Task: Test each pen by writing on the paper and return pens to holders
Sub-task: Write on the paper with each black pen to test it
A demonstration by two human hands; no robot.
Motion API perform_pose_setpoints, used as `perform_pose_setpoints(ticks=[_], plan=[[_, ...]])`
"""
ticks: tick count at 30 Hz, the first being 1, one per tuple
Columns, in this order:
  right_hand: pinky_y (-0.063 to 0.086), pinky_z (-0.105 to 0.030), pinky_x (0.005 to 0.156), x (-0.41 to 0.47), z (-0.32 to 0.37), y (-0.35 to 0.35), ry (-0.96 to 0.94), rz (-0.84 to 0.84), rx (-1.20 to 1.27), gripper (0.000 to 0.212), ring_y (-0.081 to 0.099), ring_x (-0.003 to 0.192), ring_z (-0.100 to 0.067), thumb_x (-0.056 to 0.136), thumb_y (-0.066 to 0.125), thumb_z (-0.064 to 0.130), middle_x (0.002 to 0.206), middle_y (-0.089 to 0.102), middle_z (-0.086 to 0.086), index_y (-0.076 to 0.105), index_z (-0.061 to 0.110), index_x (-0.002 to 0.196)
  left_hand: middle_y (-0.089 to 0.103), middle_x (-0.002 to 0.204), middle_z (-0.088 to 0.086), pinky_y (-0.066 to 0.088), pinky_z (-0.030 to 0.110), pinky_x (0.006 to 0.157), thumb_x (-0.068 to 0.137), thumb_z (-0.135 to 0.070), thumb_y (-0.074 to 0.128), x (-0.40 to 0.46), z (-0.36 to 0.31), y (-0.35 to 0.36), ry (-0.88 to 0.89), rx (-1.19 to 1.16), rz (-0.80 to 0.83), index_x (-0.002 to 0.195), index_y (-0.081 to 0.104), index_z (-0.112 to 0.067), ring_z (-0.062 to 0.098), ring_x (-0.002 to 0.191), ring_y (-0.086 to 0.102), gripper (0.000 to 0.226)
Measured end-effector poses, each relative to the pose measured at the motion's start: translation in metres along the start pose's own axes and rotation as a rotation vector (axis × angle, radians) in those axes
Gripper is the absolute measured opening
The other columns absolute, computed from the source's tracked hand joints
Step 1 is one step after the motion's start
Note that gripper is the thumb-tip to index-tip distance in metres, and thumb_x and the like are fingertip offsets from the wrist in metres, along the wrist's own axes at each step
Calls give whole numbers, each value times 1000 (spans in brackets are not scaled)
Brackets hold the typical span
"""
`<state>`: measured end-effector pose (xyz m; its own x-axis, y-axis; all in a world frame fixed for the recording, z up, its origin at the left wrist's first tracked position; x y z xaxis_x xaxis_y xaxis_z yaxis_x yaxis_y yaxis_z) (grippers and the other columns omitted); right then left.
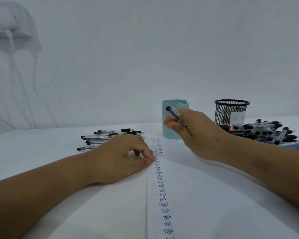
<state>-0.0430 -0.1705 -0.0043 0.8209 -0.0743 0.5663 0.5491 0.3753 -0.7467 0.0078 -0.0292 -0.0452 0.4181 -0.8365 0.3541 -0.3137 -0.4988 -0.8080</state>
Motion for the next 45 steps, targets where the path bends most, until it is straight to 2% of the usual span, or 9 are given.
perform_pose_setpoints(ticks=[4, 10, 16, 22, 25, 31, 36, 42, 45], plan=[[40, -8, 62, -6, 6, 4, -27, 68, 71, 41, 57, 70, 18, 105, 43, 10, 83, 62, 6, 38, 34, 138, 73, 104, -14, 38, 2, 71, 92, -22, 73, -1, -1, -2, 13, 28, -7, 94, 78, -33, 2, 98, 64, 13], [38, -31, 65, -8, 7, 10, -116, 4, -59, 25, 47, 69, -2, 105, 43, 29, 74, 50, 14, 46, 35, 129, 72, 104, -18, 43, 9, 85, 92, -23, 72, -3, 1, -1, 32, 28, -5, 98, 78, -33, 7, 108, 64, 13], [32, -20, 58, -11, 6, 6, -127, -11, -10, 20, 48, 65, 3, 104, 48, 26, 65, 49, 14, 58, 30, 121, 71, 102, -20, 39, 4, 73, 91, -22, 72, -3, -1, -3, 3, 22, -27, 95, 78, -32, 6, 101, 63, 12], [37, -23, 80, 1, 5, 3, -163, 5, -70, 27, 50, 90, -11, 100, 56, 19, 97, 52, 8, 67, 17, 124, 69, 103, -24, 40, 10, 72, 88, -34, 72, -4, 8, -9, -101, 19, -149, 85, 75, -35, 1, 99, 62, 6], [43, -25, 86, 8, -7, -15, -45, 90, -119, 30, 57, 95, -17, 98, 61, 10, 102, 64, 2, 70, 22, 123, 69, 102, -24, 39, 14, 74, 86, -36, 72, -6, 8, -11, -114, 34, -192, 83, 74, -38, 0, 100, 60, 4], [47, -21, 69, 7, -66, -78, 213, 278, -370, 26, 64, 79, -3, 89, 68, 8, 83, 71, 14, 75, 33, 90, 67, 103, -29, 39, 17, 78, 86, -36, 72, -6, -3, -8, -102, 67, -246, 89, 70, -45, -3, 102, 56, 9], [55, -29, 65, -7, -114, -119, 389, 293, -412, 35, 69, 78, -20, 82, 61, -7, 74, 71, 4, 75, 26, 79, 66, 104, -30, 42, 23, 81, 86, -34, 72, -7, -6, -6, -102, 91, -227, 95, 68, -48, -7, 102, 55, 16], [53, -25, 63, -19, -160, -134, 466, 249, -434, 39, 68, 73, -13, 81, 57, -7, 72, 70, 10, 77, 27, 79, 66, 100, -33, 40, 10, 77, 86, -29, 74, -5, -6, -7, -93, 79, -228, 89, 70, -51, -9, 99, 54, 23], [55, -27, 67, -20, -165, -134, 457, 235, -415, 40, 67, 78, -13, 82, 58, -7, 82, 70, 9, 75, 29, 82, 66, 100, -35, 44, 20, 79, 86, -29, 74, -4, -5, -7, -95, 86, -228, 90, 69, -54, -9, 99, 54, 26]])
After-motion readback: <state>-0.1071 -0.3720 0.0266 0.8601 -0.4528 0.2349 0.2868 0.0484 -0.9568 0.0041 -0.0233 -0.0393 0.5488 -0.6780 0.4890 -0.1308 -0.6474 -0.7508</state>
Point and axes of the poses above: each hand's wrist, its own x-axis towards the middle knuckle, its own y-axis out of the palm, z = x × y, the point moved 10 cm from there along x, towards the middle knuckle
